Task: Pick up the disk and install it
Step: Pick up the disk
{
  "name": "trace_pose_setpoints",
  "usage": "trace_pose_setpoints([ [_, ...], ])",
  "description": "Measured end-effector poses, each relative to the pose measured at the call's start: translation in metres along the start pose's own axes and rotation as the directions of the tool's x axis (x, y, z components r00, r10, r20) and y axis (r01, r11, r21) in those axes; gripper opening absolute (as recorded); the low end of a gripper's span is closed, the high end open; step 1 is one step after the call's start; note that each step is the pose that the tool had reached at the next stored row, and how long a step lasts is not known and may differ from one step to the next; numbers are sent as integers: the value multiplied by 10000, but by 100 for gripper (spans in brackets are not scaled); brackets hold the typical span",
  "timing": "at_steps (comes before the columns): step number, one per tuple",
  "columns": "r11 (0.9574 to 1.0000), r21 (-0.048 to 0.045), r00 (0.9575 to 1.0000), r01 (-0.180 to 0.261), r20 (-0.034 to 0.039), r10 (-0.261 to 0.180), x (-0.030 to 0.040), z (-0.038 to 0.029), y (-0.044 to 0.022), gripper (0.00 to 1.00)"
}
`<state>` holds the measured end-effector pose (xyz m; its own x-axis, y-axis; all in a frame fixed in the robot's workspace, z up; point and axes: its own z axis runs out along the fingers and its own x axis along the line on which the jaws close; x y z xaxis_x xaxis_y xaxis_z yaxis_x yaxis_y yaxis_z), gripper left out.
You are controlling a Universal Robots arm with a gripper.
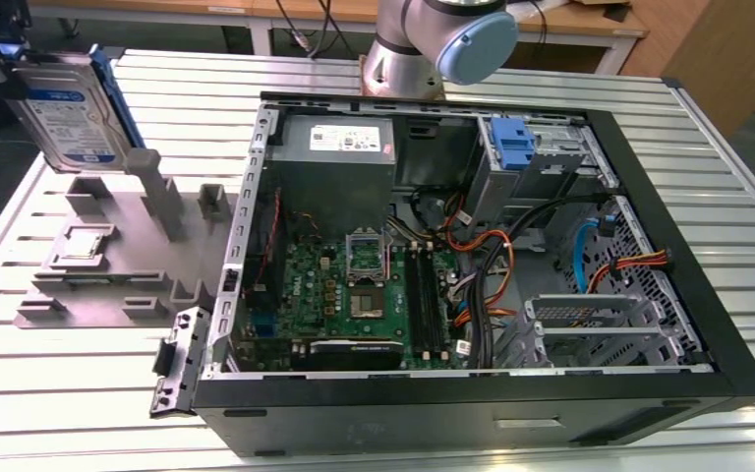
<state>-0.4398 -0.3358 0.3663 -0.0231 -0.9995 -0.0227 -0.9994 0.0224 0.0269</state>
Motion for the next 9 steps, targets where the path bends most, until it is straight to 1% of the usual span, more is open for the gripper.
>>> trace_pose_setpoints([
  [9,10000,2,10000,-1,-24,1,0,-20,0,37],
])
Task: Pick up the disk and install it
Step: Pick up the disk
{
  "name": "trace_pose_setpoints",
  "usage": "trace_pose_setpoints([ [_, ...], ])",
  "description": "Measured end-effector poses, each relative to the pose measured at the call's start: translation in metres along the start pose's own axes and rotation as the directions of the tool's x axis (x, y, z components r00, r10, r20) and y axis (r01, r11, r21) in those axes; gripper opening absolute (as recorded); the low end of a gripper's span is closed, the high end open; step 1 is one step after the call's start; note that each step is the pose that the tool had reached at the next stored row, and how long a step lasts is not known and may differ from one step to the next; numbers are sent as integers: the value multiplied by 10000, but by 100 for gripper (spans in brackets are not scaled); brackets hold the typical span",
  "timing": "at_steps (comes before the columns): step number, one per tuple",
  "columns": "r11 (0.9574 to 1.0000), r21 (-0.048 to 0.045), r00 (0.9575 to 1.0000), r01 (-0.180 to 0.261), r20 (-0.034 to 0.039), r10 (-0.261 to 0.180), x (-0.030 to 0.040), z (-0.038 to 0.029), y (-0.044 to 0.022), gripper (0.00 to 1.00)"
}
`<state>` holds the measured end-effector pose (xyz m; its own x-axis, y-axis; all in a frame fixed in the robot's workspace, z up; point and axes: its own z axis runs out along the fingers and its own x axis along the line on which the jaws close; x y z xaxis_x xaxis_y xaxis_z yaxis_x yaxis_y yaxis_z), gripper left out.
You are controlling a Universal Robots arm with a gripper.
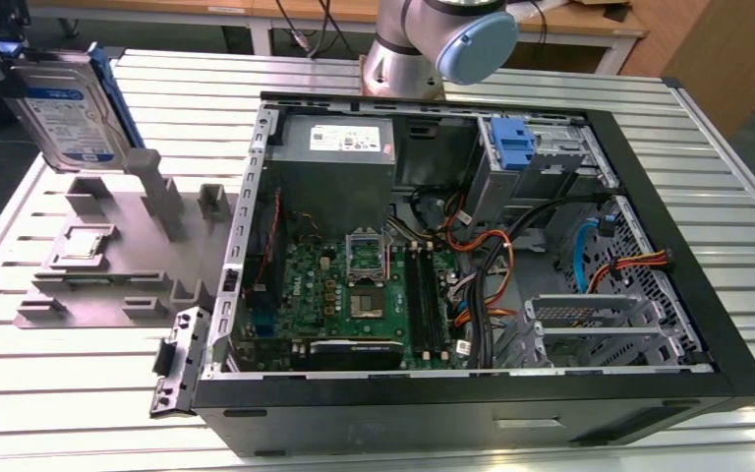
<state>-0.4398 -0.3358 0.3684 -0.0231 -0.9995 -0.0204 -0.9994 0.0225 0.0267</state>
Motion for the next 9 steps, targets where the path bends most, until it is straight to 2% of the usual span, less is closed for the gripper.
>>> trace_pose_setpoints([
  [9,10000,1,10000,-1,-26,1,0,-22,1,37],
])
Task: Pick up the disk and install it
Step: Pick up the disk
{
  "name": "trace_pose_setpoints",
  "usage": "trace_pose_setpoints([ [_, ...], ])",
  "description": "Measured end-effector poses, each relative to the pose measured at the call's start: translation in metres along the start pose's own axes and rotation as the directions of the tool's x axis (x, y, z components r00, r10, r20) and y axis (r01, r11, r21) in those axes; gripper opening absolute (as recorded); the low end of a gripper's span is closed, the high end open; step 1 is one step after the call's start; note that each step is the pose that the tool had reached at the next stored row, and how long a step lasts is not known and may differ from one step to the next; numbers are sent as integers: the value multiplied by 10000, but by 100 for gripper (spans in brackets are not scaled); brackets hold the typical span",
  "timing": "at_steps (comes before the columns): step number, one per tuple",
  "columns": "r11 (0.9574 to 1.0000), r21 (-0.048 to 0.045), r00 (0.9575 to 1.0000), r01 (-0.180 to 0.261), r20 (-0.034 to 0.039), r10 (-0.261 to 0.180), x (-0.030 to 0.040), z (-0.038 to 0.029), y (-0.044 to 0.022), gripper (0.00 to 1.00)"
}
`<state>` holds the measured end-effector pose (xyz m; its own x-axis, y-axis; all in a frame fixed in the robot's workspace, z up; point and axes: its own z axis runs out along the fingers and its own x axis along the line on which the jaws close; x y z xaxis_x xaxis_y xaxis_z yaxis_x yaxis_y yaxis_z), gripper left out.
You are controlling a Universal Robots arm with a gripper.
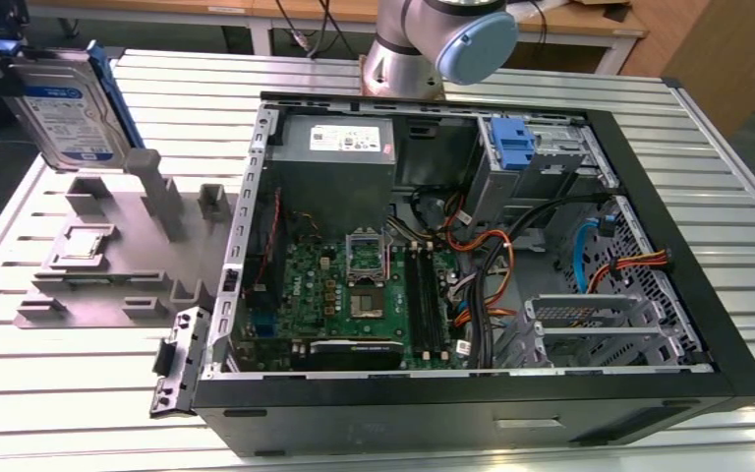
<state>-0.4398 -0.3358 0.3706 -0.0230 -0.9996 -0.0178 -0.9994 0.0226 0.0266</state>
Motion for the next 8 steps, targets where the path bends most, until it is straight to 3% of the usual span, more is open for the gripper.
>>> trace_pose_setpoints([
  [8,10000,0,10000,-1,-17,1,0,-15,0,37],
])
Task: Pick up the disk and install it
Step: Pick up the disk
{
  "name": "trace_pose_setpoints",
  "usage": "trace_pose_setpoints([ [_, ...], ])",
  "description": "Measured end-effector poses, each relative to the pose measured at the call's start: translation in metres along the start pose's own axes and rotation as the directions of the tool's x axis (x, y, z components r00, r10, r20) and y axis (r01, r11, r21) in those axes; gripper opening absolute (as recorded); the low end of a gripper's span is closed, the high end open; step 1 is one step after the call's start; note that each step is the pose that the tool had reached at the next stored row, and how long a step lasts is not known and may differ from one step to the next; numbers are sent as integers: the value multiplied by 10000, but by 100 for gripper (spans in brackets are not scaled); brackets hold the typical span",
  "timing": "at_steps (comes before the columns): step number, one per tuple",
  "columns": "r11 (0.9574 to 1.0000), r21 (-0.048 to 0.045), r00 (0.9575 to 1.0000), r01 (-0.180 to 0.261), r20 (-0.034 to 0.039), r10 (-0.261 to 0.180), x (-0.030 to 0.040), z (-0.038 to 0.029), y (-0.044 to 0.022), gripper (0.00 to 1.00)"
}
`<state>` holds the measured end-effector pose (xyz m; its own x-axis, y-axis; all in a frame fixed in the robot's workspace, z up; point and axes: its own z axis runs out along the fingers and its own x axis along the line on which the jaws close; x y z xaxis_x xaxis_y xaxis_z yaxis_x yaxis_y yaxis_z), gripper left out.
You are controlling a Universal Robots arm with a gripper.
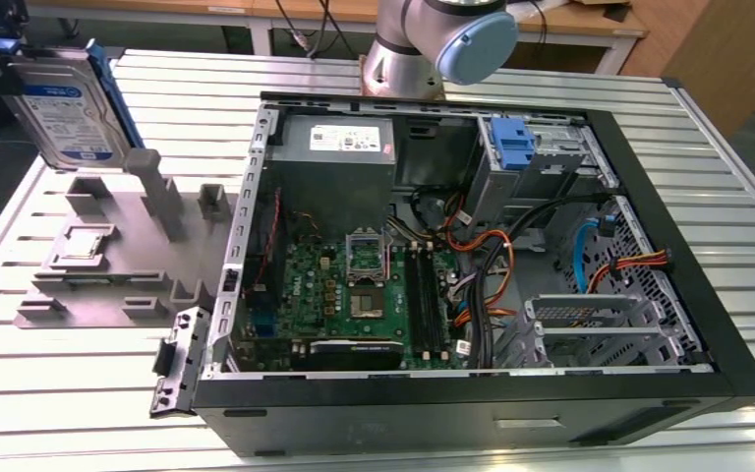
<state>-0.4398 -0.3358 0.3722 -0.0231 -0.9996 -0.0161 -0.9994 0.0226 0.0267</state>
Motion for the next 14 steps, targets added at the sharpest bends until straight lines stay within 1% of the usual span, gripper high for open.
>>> trace_pose_setpoints([
  [14,10000,1,10000,-1,-43,1,0,-36,1,37],
])
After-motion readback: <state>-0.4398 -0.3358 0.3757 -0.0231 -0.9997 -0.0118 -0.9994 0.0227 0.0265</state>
